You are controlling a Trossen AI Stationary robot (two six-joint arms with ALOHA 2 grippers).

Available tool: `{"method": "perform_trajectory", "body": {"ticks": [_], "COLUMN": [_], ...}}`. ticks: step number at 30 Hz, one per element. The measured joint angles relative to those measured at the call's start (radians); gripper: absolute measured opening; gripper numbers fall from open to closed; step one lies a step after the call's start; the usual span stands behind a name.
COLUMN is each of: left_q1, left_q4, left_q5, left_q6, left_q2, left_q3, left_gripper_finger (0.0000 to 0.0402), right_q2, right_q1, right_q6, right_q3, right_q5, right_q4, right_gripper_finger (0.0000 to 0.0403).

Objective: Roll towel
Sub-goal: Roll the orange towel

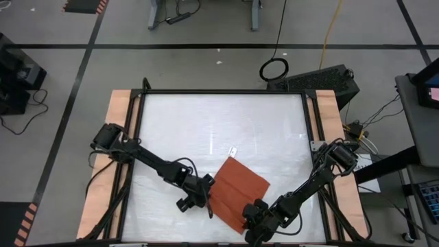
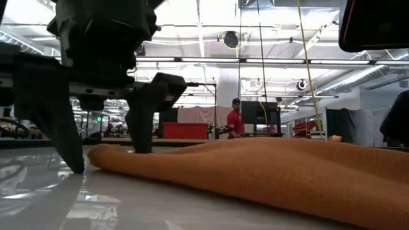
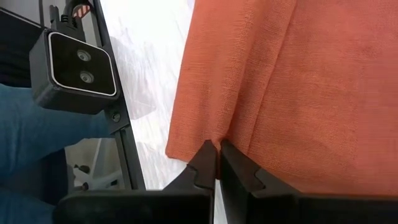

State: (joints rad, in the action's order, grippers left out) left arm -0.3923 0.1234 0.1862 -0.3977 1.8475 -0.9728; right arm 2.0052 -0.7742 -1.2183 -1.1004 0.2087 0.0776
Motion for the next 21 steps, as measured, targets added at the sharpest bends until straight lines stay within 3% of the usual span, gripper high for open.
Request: {"method": "perform_trajectory", "body": {"ticks": [3,5,13,17,21], "left_q1": [0.005,0.009,0.049,0.053,0.06], "left_q4": [0.005,0.008,-0.006,-0.017,-0.001], "left_q5": [-0.015,-0.015,-0.021,-0.002,0.041], "left_q6": [0.056,0.072,0.076,0.081,0.128], "left_q2": [0.012,0.012,0.015,0.017,0.016], "left_q3": [-0.003,-0.004,-0.002,-0.002,-0.002], "left_gripper_finger": [0.026,0.0237,0.0025,0.002,0.002], "right_q2": [0.0,0.0,-0.029,-0.074,-0.136], "right_q1": [0.0,0.0,0.0,-0.011,-0.032], "right_q6": [-0.001,-0.001,0.051,0.149,0.149], "right_q3": [0.0,0.0,0.002,0.006,0.005], "right_q5": [-0.001,-0.001,-0.004,-0.013,-0.027], "right_q4": [0.0,0.0,0.005,0.04,0.157], "right_gripper_finger": [0.0004,0.0004,0.0004,0.0024,0.009]}}
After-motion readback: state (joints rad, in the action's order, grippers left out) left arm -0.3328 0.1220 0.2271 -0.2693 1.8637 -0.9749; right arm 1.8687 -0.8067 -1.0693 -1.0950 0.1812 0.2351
